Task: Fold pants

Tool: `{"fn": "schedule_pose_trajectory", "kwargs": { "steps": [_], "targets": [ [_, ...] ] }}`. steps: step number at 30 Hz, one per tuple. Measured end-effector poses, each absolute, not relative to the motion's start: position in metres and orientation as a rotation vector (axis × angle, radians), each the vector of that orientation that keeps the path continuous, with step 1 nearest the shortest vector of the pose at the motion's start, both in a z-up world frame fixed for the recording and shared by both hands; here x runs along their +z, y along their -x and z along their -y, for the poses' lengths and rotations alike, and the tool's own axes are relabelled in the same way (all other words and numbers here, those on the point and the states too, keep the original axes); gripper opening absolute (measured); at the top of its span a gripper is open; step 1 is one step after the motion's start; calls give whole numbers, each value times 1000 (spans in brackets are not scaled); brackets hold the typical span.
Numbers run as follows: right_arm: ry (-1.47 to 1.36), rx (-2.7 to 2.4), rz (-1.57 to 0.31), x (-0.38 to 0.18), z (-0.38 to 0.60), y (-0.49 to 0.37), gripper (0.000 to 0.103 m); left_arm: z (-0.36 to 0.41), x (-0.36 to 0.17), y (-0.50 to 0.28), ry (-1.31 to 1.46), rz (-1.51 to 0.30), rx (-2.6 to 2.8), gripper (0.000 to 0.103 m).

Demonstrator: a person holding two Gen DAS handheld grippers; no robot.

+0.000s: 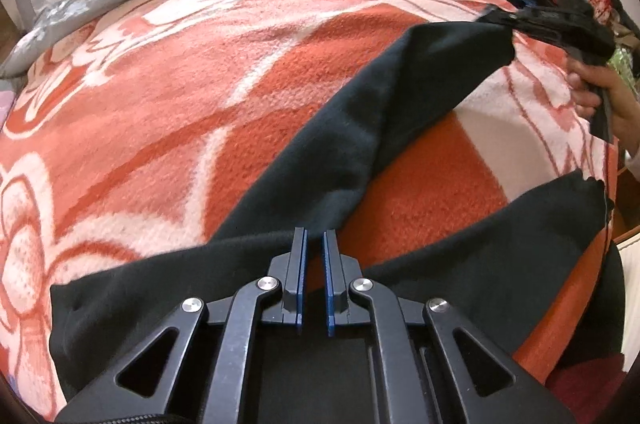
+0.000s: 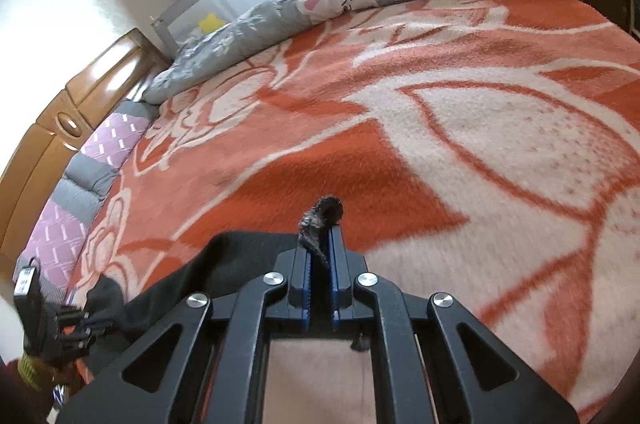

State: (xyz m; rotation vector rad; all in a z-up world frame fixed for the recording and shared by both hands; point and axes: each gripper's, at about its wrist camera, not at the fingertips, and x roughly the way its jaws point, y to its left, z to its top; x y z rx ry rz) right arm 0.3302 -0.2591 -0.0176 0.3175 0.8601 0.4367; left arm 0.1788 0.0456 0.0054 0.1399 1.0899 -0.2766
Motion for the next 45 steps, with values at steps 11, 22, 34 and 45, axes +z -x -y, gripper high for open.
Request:
{"fn": "schedule_pose_trajectory", "kwargs": {
  "steps": [11, 22, 34, 45],
  "targets": [
    [-362, 429, -882, -27, 264, -306, 8, -2, -24, -194, -409, -1108, -222, 57],
    [-338, 418, -856, -18, 271, -301, 8, -31, -5, -189, -317, -1097, -241, 9],
    [-196, 429, -830, 0, 281, -250, 7, -38, 14, -127, -182, -1063, -373, 9],
    [-209, 412, -796, 2, 286, -241, 6, -40, 9, -114, -160, -1070, -366, 8]
  ]
}}
